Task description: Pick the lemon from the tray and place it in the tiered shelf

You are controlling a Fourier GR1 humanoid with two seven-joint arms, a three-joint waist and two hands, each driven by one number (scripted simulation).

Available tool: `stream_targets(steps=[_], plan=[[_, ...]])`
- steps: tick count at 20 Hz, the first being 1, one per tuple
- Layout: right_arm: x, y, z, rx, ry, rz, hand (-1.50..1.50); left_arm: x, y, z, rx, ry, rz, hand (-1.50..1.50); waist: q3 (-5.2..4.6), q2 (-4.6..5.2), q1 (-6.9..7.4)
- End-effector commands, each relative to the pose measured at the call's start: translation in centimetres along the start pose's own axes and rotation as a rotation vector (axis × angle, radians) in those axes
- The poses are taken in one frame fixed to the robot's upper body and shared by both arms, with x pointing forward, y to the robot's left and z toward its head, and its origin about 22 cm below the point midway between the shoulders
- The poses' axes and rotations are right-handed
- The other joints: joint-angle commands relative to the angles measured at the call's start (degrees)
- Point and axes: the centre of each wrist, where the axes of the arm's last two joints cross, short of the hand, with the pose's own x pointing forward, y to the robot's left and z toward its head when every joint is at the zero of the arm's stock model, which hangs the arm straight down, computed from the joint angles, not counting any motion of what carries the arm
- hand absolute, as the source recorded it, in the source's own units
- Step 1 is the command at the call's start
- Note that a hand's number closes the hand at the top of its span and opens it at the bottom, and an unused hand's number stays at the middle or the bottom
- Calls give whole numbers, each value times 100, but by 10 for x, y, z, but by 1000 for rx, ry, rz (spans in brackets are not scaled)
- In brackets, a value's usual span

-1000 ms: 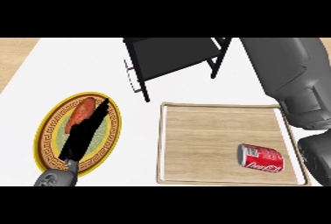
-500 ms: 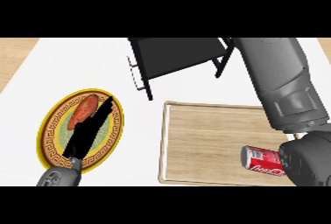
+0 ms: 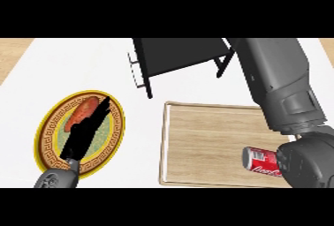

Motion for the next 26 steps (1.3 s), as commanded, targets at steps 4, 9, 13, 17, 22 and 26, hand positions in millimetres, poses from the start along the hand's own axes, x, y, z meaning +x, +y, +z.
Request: stream_targets(steps=[4,9,13,17,22,26], plan=[[-6,-85,-21,-339,12,-32,-150,-14,14,10,33,52,1,0,65,-59,-351],[-44,-163,-22,-374,71,18,-150,-21,24,29,38,67,28,0,74,-110,-413],[-37,-217,-19,-300,13,48,-150,-30,2,14,59,58,30,0,69,-112,-502],[-72,-255,-6,-271,-6,90,-150,-28,6,28,39,50,15,0,73,-109,-401],[-68,-273,-3,-202,-32,98,-150,-12,17,19,55,70,27,0,72,-124,-417],[-68,-273,-3,-184,16,160,-150,-27,18,34,38,62,16,0,69,-136,-411]])
